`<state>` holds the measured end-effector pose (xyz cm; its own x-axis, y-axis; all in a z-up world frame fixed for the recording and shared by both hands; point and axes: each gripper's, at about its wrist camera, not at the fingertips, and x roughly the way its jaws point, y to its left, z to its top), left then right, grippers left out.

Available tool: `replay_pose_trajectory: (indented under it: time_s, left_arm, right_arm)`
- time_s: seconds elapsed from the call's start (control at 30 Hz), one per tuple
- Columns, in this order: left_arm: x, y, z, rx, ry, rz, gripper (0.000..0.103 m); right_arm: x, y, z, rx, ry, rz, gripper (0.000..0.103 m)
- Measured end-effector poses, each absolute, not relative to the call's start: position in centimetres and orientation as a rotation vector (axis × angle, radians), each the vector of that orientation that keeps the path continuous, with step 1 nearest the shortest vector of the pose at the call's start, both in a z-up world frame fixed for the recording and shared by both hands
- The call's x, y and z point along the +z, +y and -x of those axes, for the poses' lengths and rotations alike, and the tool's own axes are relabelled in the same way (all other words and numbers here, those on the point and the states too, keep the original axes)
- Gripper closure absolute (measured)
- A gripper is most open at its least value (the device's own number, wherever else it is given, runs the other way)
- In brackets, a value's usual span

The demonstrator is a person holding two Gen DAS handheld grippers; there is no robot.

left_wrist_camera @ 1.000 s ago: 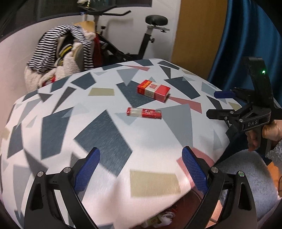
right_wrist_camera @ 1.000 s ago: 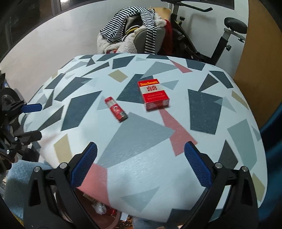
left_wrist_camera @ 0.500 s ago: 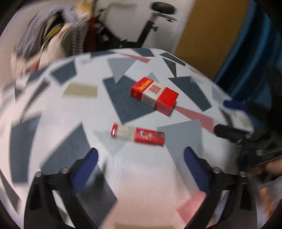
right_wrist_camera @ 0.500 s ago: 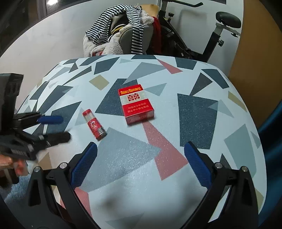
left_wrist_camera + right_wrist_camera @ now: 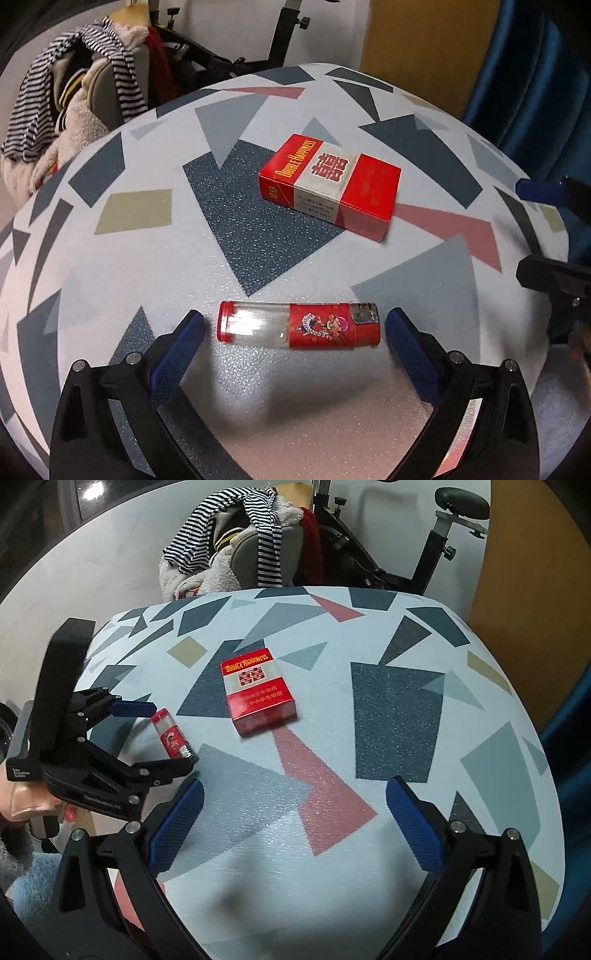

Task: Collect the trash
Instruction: 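Grasp the red-and-clear lighter with the left gripper while the right grasps the red cigarette pack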

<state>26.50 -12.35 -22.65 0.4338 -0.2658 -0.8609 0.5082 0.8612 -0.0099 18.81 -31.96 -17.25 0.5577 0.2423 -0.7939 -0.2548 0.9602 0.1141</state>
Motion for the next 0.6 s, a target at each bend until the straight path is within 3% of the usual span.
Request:
replay_pose_trajectory:
  time_s: [0.6]
  left_arm:
    - [-18.9, -4.1, -22.2, -0.442, 0.907, -0.084, 0.022]
  right_arm:
    - [-18.1, -25.9, -23.9, 0.308, 0.935, 0.111, 0.006]
